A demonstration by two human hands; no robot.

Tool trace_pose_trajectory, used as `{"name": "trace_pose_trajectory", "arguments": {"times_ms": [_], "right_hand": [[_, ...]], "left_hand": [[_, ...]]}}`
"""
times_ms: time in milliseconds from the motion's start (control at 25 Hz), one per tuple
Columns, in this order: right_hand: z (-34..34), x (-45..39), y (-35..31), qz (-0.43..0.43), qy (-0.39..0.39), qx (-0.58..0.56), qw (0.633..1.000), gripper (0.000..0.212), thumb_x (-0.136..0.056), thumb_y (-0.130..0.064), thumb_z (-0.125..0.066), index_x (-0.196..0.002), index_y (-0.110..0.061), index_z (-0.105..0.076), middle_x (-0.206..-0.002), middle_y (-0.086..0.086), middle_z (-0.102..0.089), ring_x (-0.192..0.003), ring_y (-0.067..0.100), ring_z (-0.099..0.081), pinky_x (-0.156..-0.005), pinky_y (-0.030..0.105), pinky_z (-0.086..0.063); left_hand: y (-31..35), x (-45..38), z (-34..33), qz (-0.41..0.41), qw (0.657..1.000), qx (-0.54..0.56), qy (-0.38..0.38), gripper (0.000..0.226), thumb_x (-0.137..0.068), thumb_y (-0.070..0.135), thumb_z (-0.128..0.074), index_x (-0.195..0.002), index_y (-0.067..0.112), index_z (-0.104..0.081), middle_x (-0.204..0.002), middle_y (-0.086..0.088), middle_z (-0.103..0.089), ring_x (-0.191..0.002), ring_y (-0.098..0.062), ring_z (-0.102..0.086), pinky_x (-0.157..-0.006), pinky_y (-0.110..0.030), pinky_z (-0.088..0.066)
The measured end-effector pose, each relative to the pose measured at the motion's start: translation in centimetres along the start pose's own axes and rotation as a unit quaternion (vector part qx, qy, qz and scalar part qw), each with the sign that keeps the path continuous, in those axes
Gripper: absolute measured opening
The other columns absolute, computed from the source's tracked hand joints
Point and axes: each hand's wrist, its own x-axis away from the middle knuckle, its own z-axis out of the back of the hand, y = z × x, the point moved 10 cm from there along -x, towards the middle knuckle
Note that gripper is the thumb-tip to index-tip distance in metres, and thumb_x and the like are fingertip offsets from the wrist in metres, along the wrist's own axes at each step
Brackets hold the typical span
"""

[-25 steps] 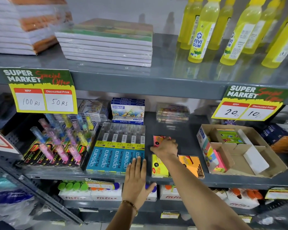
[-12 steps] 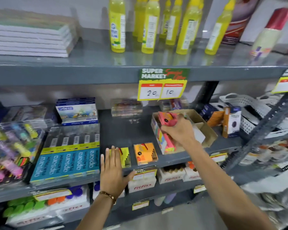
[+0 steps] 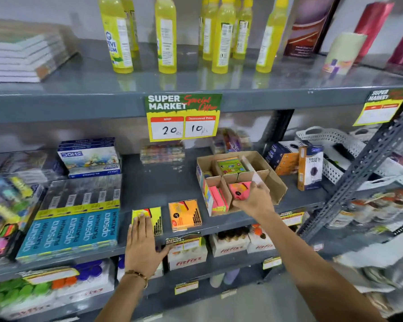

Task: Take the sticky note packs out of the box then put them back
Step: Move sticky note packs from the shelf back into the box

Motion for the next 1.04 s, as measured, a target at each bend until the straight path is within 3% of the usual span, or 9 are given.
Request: {"name": "trace_pose_trajectory", "arguments": {"times_ms": [80, 200, 400, 560, 640, 760, 1040], "right_hand": [[-1.0, -0.2, -0.1, 0.007, -0.012, 0.013, 1.000, 0.087, -0.066, -0.048, -0.075, -0.131, -0.002, -0.039, -0.128, 0.020, -0.049, -0.125, 0.037, -0.043, -0.098, 0.044, -0.048], [-2.2, -0.3, 0.1, 0.011, -0.019, 0.030, 0.999, 0.090, -0.068, -0.051, -0.074, -0.134, -0.003, -0.037, -0.135, 0.020, -0.045, -0.130, 0.037, -0.039, -0.102, 0.045, -0.045], [-2.8, -0.4, 0.6, 0.023, -0.017, 0.061, 0.998, 0.069, -0.076, -0.049, -0.067, -0.124, -0.004, -0.047, -0.127, 0.016, -0.053, -0.123, 0.035, -0.045, -0.099, 0.042, -0.045], [-1.4, -0.1, -0.7, 0.083, 0.010, 0.047, 0.995, 0.035, -0.088, -0.043, -0.055, -0.090, -0.008, -0.061, -0.104, 0.013, -0.065, -0.106, 0.034, -0.058, -0.087, 0.040, -0.051], [-0.5, 0.1, -1.5, 0.154, 0.030, 0.063, 0.986, 0.029, -0.090, -0.027, -0.054, -0.111, -0.007, -0.060, -0.118, 0.012, -0.062, -0.111, 0.031, -0.057, -0.090, 0.040, -0.052], [-2.1, 0.3, -1.3, 0.230, -0.049, 0.152, 0.960, 0.055, -0.086, -0.002, -0.056, -0.138, -0.018, -0.047, -0.145, 0.007, -0.044, -0.133, 0.028, -0.041, -0.105, 0.040, -0.045], [-3.5, -0.1, -0.4, 0.250, -0.054, 0.182, 0.949, 0.059, -0.090, 0.009, -0.048, -0.137, -0.026, -0.049, -0.149, -0.002, -0.043, -0.133, 0.015, -0.045, -0.109, 0.031, -0.042]], "left_hand": [[0.0, 0.1, 0.1, 0.002, 1.000, 0.002, 0.004, 0.110, -0.067, 0.086, -0.005, -0.142, 0.006, 0.006, -0.152, -0.010, 0.005, -0.142, -0.028, 0.003, -0.116, -0.041, 0.001], [-0.2, 0.1, -0.2, 0.014, 1.000, 0.005, -0.010, 0.102, -0.079, 0.070, -0.041, -0.139, 0.008, 0.014, -0.155, -0.013, 0.002, -0.141, -0.026, 0.008, -0.116, -0.041, 0.001], [0.1, 0.1, 0.1, 0.011, 1.000, -0.009, -0.005, 0.100, -0.083, 0.065, -0.042, -0.140, 0.007, 0.014, -0.156, -0.013, 0.006, -0.141, -0.026, 0.011, -0.112, -0.037, 0.007], [0.0, 0.2, 0.1, 0.014, 1.000, -0.009, -0.005, 0.099, -0.083, 0.065, -0.041, -0.142, 0.007, 0.013, -0.156, -0.012, 0.006, -0.141, -0.026, 0.011, -0.112, -0.037, 0.007], [0.0, 0.2, 0.2, 0.012, 1.000, -0.015, -0.003, 0.098, -0.084, 0.066, -0.039, -0.141, 0.007, 0.015, -0.156, -0.012, 0.007, -0.141, -0.026, 0.011, -0.112, -0.036, 0.007], [0.1, 0.2, 0.1, 0.009, 1.000, -0.023, -0.005, 0.097, -0.084, 0.067, -0.037, -0.140, 0.008, 0.017, -0.156, -0.012, 0.008, -0.141, -0.026, 0.012, -0.112, -0.036, 0.008], [0.0, 0.3, 0.2, -0.001, 1.000, 0.006, 0.006, 0.097, -0.084, 0.064, -0.041, -0.139, 0.009, 0.017, -0.156, -0.013, 0.006, -0.141, -0.026, 0.012, -0.111, -0.035, 0.009]]}}
